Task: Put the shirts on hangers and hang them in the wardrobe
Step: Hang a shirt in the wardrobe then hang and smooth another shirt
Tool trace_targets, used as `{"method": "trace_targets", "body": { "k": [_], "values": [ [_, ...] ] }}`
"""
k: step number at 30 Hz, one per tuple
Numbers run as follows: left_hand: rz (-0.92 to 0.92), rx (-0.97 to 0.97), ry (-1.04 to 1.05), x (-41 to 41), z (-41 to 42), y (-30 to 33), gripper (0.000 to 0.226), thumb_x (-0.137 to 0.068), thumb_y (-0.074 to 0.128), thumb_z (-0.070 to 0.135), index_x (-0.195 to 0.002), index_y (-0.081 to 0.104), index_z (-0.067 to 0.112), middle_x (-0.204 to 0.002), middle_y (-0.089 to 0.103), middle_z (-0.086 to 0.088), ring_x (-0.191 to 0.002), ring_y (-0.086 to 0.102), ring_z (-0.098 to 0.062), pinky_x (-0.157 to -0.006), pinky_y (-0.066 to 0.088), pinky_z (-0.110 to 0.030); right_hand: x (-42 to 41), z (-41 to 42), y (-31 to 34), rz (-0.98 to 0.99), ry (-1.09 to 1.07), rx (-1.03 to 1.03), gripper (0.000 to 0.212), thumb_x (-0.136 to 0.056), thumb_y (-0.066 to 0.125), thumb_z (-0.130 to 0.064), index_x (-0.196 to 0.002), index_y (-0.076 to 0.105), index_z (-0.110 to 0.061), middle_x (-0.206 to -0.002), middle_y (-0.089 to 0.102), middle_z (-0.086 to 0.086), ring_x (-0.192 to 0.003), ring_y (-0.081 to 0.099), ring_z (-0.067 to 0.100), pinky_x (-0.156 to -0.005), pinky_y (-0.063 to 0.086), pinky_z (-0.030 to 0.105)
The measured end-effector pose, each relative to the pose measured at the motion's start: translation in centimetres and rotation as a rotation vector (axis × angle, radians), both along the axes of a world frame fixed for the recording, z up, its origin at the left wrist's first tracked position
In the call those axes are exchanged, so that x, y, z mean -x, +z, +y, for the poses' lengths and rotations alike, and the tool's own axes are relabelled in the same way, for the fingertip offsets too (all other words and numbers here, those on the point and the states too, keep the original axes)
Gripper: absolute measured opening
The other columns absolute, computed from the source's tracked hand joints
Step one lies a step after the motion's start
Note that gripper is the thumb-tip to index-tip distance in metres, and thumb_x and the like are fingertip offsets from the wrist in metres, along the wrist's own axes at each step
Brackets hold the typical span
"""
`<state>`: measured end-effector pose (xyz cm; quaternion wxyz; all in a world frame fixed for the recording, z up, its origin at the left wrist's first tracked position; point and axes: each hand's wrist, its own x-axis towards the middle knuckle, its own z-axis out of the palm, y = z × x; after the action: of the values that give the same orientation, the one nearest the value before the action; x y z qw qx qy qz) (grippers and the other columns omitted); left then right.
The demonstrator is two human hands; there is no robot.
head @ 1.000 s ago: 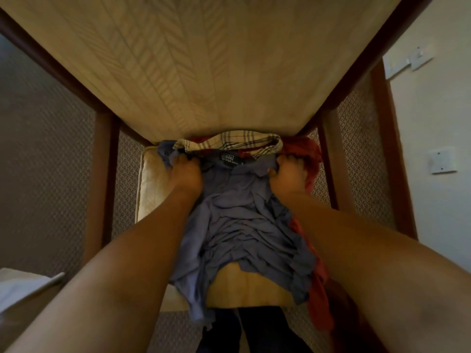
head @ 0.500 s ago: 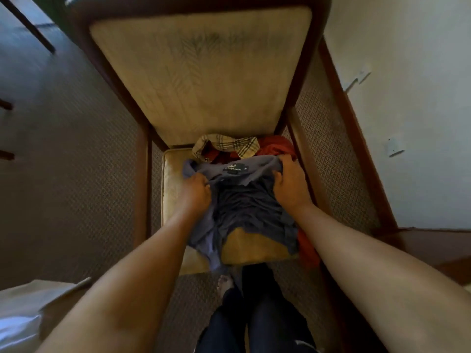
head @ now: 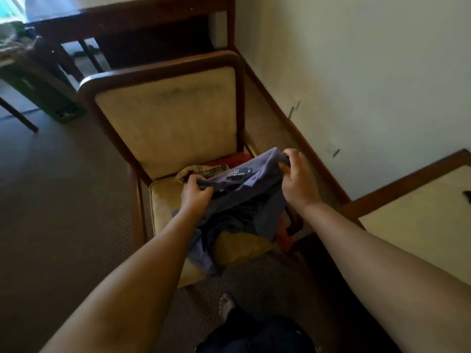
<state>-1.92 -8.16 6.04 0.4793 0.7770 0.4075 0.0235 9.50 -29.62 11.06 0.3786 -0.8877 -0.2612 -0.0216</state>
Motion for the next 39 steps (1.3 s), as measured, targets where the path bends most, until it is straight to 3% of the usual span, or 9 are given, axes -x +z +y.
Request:
{"method": "trace_targets", "body": {
  "k": [6, 10, 13, 15, 23, 29, 31, 34, 39],
  "values": [
    [-0.07, -0.017, -0.032, -1.8, -6.9, 2.2, 0.044, -0.081, 0.072, 0.012, -0.122, 0.056, 0.005, -0.114, 0.055, -0.011, -0.103, 0.056, -0.025, -0.087, 0.045, -0.031, 2.5, -9.1, 3.9, -0.084, -0.227, -0.09, 0.023, -0.096, 0.052, -0.012, -0.116, 0.052, 0.0, -0.108, 0.057, 0.008, -0.093, 0.051, 0.015, -0.074, 0.035, 0.016],
    [-0.012, 0.282, -0.231, -2.2, -12.7, 4.1, 0.01, -0.088, 0.067, 0.014, -0.09, 0.064, 0.004, -0.08, 0.064, -0.007, -0.082, 0.061, -0.023, -0.069, 0.049, -0.025, 5.1, -16.4, 6.7, -0.177, -0.362, -0.148, 0.022, -0.096, 0.05, -0.019, -0.105, 0.052, 0.002, -0.104, 0.053, 0.015, -0.088, 0.049, 0.017, -0.074, 0.043, 0.027],
    [-0.095, 0.389, -0.273, -1.6, -17.8, 5.2, 0.009, -0.089, 0.066, 0.011, -0.091, 0.067, 0.002, -0.087, 0.068, -0.018, -0.085, 0.062, -0.028, -0.084, 0.053, -0.041, 8.8, -22.0, 8.7, -0.199, -0.451, -0.19, 0.019, -0.098, 0.05, -0.016, -0.105, 0.051, 0.001, -0.103, 0.052, 0.013, -0.084, 0.044, 0.008, -0.069, 0.04, 0.008],
    [-0.202, 0.42, -0.292, -0.3, -21.9, 7.2, 0.004, -0.09, 0.063, 0.009, -0.093, 0.064, 0.008, -0.087, 0.066, -0.012, -0.08, 0.062, -0.023, -0.076, 0.053, -0.036, 11.9, -25.7, 9.8, -0.155, -0.518, -0.207, 0.019, -0.1, 0.047, -0.019, -0.108, 0.049, -0.002, -0.095, 0.057, 0.006, -0.078, 0.051, 0.011, -0.057, 0.037, 0.003],
    [-0.302, 0.533, -0.509, 2.8, -34.0, 14.2, 0.01, -0.09, 0.063, 0.014, -0.08, 0.062, 0.015, -0.073, 0.06, -0.004, -0.065, 0.057, -0.015, -0.051, 0.046, -0.023, 21.5, -37.7, 13.9, -0.232, -0.766, -0.183, 0.012, -0.1, 0.045, -0.021, -0.094, 0.04, -0.013, -0.074, 0.046, -0.009, -0.071, 0.047, 0.018, -0.052, 0.026, 0.022],
    [-0.173, 0.535, -0.765, 5.2, -40.1, 16.0, 0.017, -0.098, 0.052, 0.033, -0.102, 0.061, 0.019, -0.104, 0.063, -0.009, -0.097, 0.06, -0.029, -0.089, 0.049, -0.046, 26.2, -42.9, 15.1, -0.272, -0.854, -0.126, 0.012, -0.097, 0.053, -0.012, -0.096, 0.045, -0.003, -0.084, 0.048, 0.014, -0.073, 0.043, 0.021, -0.057, 0.023, 0.023],
    [-0.149, 0.393, -0.888, 5.6, -41.5, 16.2, 0.03, -0.099, 0.047, 0.037, -0.105, 0.06, 0.01, -0.098, 0.061, -0.011, -0.096, 0.059, -0.03, -0.089, 0.048, -0.047, 27.5, -44.0, 15.3, -0.314, -0.885, -0.094, 0.012, -0.094, 0.057, -0.007, -0.091, 0.048, 0.001, -0.081, 0.043, 0.008, -0.071, 0.031, 0.009, -0.061, 0.022, 0.022],
    [-0.15, 0.341, -0.989, 6.1, -43.8, 17.3, 0.026, -0.1, 0.049, 0.029, -0.083, 0.054, 0.011, -0.081, 0.056, -0.009, -0.082, 0.056, -0.028, -0.082, 0.047, -0.046, 28.8, -46.4, 15.1, -0.305, -0.908, -0.036, 0.019, -0.094, 0.056, -0.02, -0.084, 0.042, -0.011, -0.077, 0.039, -0.002, -0.07, 0.039, 0.018, -0.072, 0.036, 0.034],
    [-0.017, 0.713, -0.995, 6.5, -45.4, 19.6, 0.028, -0.096, 0.048, 0.029, -0.089, 0.062, 0.006, -0.085, 0.066, -0.01, -0.083, 0.058, -0.023, -0.08, 0.047, -0.036, 29.3, -49.7, 15.3, -0.187, -0.922, 0.012, 0.013, -0.085, 0.067, -0.013, -0.093, 0.057, -0.01, -0.093, 0.057, 0.005, -0.085, 0.051, 0.019, -0.076, 0.036, 0.028]
  ]
}}
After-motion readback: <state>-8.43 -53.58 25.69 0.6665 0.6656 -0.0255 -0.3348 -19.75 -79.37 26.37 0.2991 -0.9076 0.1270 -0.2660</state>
